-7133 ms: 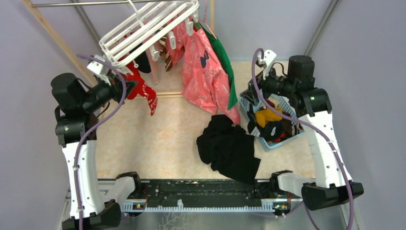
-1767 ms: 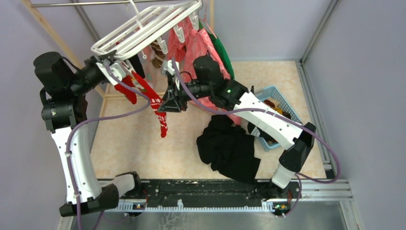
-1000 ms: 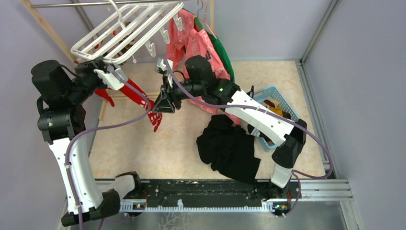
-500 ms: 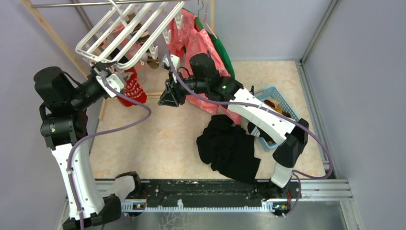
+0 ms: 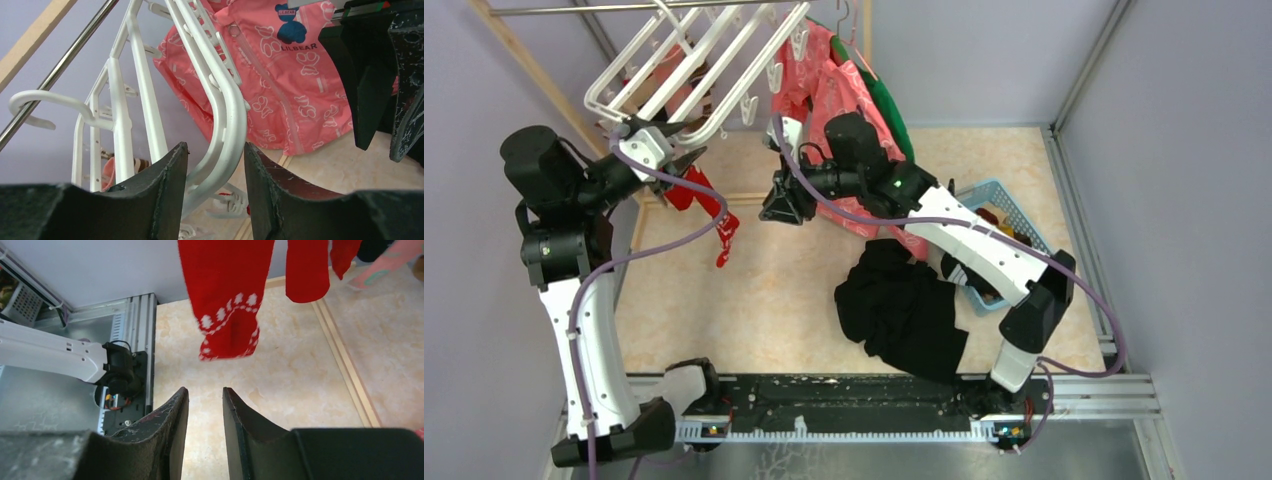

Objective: Remove the socks clipped to the hanger
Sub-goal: Adjust the hanger on the clothesline.

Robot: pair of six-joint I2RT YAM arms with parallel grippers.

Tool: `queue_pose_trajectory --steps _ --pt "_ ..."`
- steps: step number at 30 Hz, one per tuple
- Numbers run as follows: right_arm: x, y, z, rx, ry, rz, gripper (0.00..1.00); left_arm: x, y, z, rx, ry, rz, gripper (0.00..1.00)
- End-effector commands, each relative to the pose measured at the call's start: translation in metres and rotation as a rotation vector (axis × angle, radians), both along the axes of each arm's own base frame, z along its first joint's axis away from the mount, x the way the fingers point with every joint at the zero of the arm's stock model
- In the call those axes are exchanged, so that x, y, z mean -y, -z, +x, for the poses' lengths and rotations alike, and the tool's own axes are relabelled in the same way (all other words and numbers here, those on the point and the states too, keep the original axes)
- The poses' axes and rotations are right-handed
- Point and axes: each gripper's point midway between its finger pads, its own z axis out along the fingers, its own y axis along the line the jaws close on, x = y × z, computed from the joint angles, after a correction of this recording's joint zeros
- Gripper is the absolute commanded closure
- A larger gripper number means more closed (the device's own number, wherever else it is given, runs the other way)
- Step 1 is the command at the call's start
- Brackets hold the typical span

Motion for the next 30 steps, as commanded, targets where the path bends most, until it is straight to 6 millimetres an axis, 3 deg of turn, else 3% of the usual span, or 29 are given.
queue_pose_trajectory --steps 1,10,19,24,30 --pt "0.020 -0.039 -0.004 0.116 0.016 0.066 0.68 0.015 -0.014 -0.001 -0.017 0.083 -0.056 0.49" --pt "0.036 -0.044 -0.001 0.174 0.047 0.061 0.67 0.039 -0.024 0.011 -0.021 0.083 -0.074 0.50" --pt "0.038 -0.044 0.002 0.185 0.059 0.056 0.65 0.072 -0.024 0.031 -0.047 0.081 -0.120 0.45" --pt "0.030 -0.043 0.009 0.162 0.073 0.063 0.51 0.088 -0.023 0.042 -0.062 0.067 -0.149 0.43" --pt "0.014 -0.045 0.033 0.178 0.126 0.059 0.34 0.108 -0.018 0.044 -0.119 0.113 -0.198 0.42"
